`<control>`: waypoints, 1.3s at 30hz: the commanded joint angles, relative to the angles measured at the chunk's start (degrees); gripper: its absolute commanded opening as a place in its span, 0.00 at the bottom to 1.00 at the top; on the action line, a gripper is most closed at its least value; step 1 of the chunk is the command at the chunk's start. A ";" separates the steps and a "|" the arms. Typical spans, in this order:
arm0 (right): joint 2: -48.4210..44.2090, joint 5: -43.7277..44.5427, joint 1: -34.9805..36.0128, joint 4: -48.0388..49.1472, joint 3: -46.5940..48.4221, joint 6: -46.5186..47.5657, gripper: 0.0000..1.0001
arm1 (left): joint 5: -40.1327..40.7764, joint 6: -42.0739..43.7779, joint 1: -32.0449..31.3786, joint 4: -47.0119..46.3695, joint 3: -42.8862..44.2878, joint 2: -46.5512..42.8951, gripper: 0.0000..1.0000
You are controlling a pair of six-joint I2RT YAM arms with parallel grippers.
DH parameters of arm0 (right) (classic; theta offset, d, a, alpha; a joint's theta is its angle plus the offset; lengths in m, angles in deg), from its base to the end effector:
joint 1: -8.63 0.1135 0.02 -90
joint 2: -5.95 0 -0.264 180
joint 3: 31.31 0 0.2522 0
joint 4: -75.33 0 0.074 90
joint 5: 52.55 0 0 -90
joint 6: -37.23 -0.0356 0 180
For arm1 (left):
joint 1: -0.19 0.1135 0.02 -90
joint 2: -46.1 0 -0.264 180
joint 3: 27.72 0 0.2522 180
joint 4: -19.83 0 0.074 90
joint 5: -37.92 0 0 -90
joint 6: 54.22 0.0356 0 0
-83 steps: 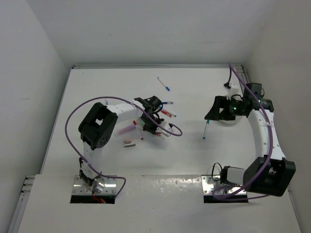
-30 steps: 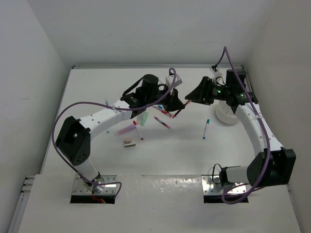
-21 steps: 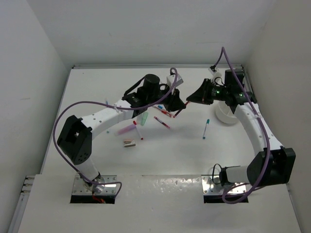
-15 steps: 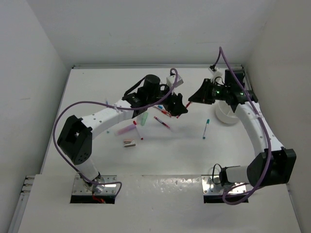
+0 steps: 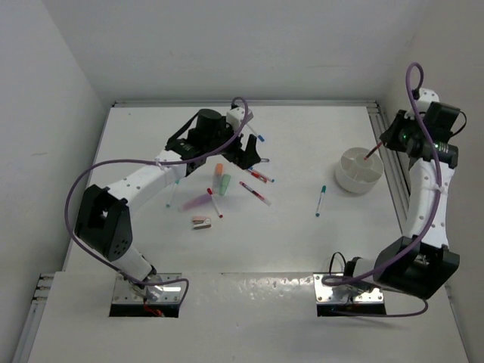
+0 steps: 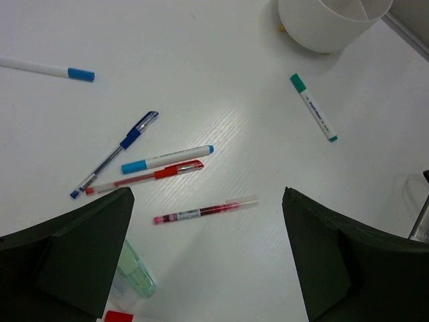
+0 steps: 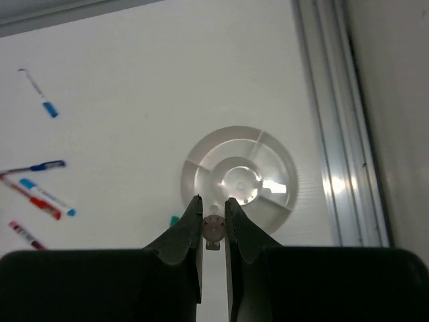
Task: Sort the stationery into containers
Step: Place the pen in the storage box.
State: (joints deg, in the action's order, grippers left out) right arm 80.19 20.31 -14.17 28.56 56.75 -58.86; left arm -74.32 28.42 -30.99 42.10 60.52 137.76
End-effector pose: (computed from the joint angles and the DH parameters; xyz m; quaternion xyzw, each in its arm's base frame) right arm 0.2657 -0.1003 0.3691 0.1478 0.8591 0.0609 0.4862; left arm 0.3145 -0.2061 0.3160 0.2719 0.7917 -0.3265 0.4391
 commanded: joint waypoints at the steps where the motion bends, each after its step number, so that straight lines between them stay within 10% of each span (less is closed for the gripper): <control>1: 2.84 4.13 -1.45 5.05 3.30 3.54 0.00 | 1.32 1.64 -0.46 -1.74 -2.05 -3.06 1.00; 21: 8.91 6.95 2.15 12.01 -3.90 3.98 0.01 | -5.79 30.53 -0.29 13.01 0.13 7.11 0.96; 31: 8.03 6.43 3.21 9.64 -3.65 3.63 0.57 | -12.47 56.29 -0.64 29.71 9.19 16.09 0.78; 39: 3.90 -2.00 4.17 2.96 0.05 0.47 0.58 | -11.95 68.96 -2.74 26.55 10.33 19.87 0.62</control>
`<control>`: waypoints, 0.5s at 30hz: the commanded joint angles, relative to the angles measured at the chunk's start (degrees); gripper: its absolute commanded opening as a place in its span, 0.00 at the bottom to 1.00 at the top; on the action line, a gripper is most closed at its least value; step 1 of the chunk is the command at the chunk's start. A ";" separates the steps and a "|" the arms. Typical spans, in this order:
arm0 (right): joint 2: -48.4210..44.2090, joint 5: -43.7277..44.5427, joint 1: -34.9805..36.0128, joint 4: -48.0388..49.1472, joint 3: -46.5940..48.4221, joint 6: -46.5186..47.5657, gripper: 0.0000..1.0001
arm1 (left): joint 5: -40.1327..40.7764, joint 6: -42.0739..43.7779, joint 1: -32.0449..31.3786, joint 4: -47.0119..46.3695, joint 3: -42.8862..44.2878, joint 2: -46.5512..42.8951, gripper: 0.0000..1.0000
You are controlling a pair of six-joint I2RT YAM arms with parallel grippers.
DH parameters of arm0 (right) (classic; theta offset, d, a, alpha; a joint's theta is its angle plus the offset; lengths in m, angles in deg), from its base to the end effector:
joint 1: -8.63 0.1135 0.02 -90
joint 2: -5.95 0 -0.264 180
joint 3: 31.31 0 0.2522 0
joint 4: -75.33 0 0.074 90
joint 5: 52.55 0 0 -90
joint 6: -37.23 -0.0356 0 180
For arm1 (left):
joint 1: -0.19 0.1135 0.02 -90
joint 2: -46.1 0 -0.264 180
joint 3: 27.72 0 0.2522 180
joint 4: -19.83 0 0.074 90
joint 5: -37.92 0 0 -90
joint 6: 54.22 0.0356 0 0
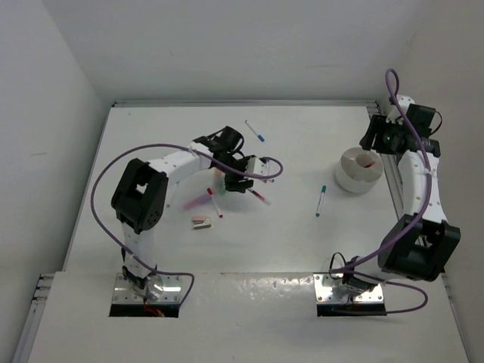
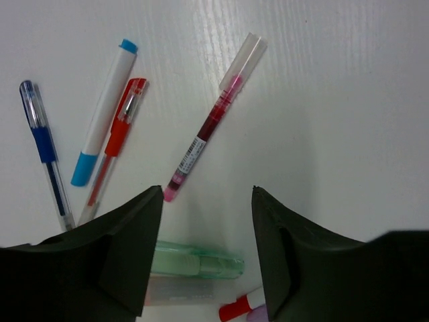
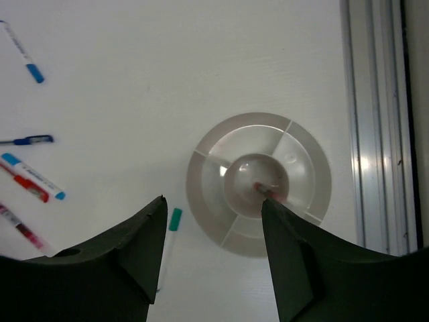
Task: Sort the stationery into containers
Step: Place the pen in the storage box, then pick up the pen from the center of the board.
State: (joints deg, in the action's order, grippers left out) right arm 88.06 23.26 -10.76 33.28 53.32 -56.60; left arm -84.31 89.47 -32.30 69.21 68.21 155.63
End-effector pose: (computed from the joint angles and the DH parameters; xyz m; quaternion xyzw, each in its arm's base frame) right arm 0.3042 -0.0978 0.3170 0.1291 0.8899 0.0534 0.4343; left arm 0.3278 -0.2312 0.2103 0.6855 0.6379 -0.2240 0.2703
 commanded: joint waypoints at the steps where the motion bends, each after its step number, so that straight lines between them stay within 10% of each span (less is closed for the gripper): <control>1: -4.58 -5.57 1.29 -2.11 3.48 -2.22 0.58 | -1.44 8.44 -1.70 -0.55 3.25 2.78 0.59; 15: -10.04 -11.11 2.79 -7.30 5.15 -4.87 0.58 | -0.38 13.72 -3.81 6.57 11.17 13.77 0.47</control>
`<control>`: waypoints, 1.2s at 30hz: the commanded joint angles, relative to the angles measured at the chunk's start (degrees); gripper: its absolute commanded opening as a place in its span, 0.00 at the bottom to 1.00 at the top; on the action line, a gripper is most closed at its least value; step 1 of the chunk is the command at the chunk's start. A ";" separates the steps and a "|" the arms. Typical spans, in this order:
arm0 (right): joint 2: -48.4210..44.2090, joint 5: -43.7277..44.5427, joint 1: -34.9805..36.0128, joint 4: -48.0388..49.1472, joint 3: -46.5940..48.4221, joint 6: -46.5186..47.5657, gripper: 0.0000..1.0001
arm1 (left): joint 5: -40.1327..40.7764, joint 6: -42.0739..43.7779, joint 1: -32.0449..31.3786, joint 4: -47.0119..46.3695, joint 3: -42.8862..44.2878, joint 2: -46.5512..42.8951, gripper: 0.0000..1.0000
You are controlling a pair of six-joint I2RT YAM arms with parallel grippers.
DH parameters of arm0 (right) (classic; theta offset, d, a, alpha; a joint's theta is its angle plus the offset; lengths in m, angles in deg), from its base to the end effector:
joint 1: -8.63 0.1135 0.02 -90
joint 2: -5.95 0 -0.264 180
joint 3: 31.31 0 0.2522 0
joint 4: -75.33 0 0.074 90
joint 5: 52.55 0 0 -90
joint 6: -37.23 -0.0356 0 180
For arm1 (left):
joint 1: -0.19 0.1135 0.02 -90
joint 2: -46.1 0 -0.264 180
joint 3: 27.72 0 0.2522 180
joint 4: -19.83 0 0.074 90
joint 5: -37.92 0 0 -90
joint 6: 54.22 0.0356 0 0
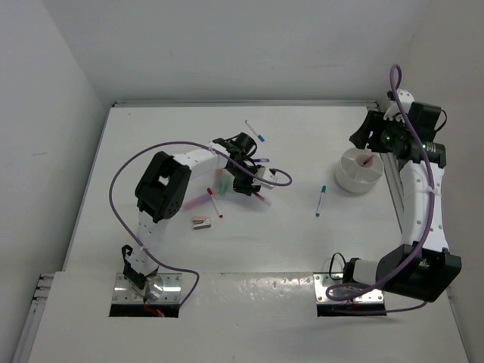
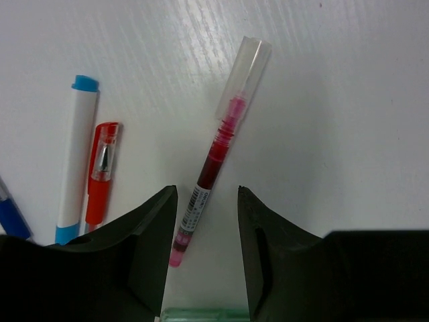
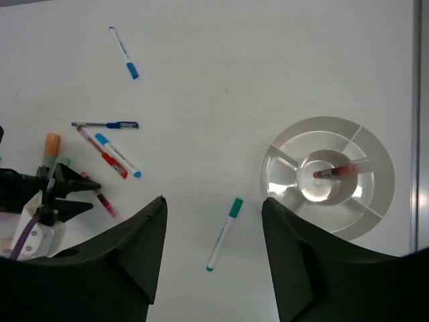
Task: Sort the stationery into containers
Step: Pick up the pen from the center of the board.
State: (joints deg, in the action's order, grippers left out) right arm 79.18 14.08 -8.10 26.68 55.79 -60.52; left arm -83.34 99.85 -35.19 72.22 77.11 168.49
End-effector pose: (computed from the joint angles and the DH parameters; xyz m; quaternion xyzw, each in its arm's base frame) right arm 0.2687 -0.0660 0.3659 0.0922 0.8679 0.1434 0.4665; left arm 0.3461 -0.2685 0.1622 0.7538 0.5773 -0.2155 0.2281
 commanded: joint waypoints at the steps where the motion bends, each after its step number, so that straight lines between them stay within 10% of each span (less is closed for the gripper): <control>1: -1.07 -2.20 0.12 -0.88 2.86 -1.13 0.58 | -0.99 3.34 -1.01 3.56 2.01 1.53 0.47; 7: -1.34 -5.36 0.38 -2.28 3.74 -2.01 0.58 | 1.03 3.86 -1.19 6.18 3.05 5.40 0.43; 19: -2.91 -11.42 2.49 -4.48 1.82 -2.80 0.59 | -0.36 -3.15 -2.60 4.98 -2.82 1.55 0.00; 27: -3.71 -17.93 5.04 -2.81 -3.20 -8.15 0.75 | -22.07 -43.35 1.97 -19.15 -15.19 -15.58 0.00; 30: -2.13 -20.39 6.88 -1.85 -4.43 -12.89 0.82 | -19.63 -63.33 3.12 -41.84 -24.15 -23.93 0.00; 36: 0.33 -22.15 12.07 3.16 -5.84 -19.92 0.85 | -11.55 -79.00 2.24 -49.18 -26.73 -30.27 0.00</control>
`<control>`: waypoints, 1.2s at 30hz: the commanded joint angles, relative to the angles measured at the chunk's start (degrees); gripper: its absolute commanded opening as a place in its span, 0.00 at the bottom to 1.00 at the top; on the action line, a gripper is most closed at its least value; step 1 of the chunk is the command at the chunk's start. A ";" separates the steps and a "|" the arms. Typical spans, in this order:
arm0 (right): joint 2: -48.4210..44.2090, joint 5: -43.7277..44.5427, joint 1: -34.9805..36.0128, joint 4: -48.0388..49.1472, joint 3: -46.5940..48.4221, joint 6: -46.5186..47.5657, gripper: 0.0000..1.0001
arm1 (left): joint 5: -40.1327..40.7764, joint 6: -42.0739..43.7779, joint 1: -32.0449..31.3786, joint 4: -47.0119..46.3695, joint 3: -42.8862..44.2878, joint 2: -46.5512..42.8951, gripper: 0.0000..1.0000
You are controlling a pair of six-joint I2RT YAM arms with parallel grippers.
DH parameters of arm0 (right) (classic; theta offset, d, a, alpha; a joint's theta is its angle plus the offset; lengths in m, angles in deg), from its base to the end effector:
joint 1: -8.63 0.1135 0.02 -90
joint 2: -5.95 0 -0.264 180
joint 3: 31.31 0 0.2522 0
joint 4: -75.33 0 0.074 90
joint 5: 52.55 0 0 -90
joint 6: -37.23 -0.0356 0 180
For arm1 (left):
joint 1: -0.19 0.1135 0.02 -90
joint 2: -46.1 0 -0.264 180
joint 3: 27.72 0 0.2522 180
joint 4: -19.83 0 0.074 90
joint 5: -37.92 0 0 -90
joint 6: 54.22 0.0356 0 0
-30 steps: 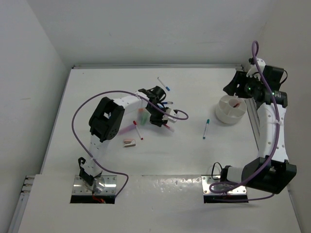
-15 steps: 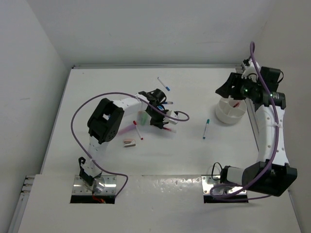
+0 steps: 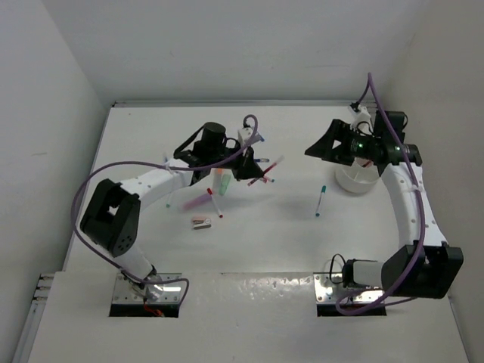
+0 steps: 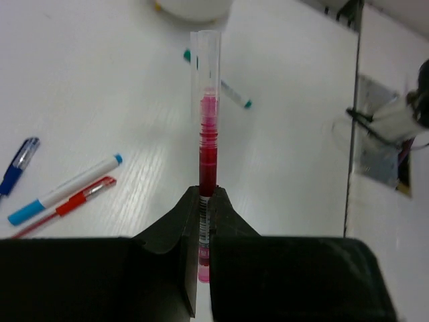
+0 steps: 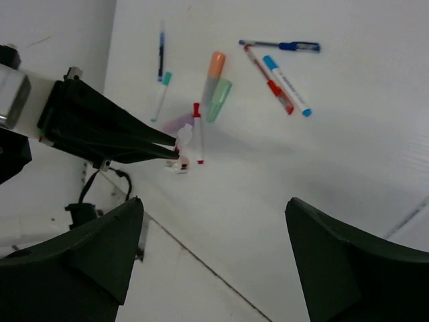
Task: Sort the stationery into containers
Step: Pick up the pen from the center of the board.
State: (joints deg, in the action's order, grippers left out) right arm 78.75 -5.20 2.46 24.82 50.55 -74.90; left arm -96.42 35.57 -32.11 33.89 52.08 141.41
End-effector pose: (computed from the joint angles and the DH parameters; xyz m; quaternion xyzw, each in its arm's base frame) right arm 0.2671 -0.0046 0.3391 0.0626 0.8600 0.3815 0.3332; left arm 0.3028 -0.2209 0.2598 0.4037 0.7166 -0.4435 0.3561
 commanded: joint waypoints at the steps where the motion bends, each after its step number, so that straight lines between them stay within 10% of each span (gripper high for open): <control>1: 1.29 -3.40 1.86 5.89 -0.94 -8.08 0.85 | 2.58 -15.43 -1.71 -10.84 -1.53 -3.46 0.00; 24: 10.17 -3.76 8.90 12.06 -2.09 -17.07 0.71 | 5.84 -19.39 -6.55 -9.44 9.37 3.22 0.00; 32: 11.76 -4.11 8.99 12.41 0.46 -15.84 0.13 | 6.98 -18.43 -8.05 -8.65 10.25 3.39 0.01; 35: 11.32 -1.83 8.99 9.34 2.30 -12.07 0.00 | 8.38 -17.37 -8.31 -7.68 9.81 2.61 0.22; 36: 11.06 -0.69 8.90 8.46 3.18 -9.28 0.00 | 9.17 -17.11 -8.31 -6.11 9.90 2.34 0.45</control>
State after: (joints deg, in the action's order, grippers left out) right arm 90.39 -8.57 11.47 34.20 49.58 -89.56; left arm -88.50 17.56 -39.49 26.52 60.34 144.97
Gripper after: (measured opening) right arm 0.139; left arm 0.333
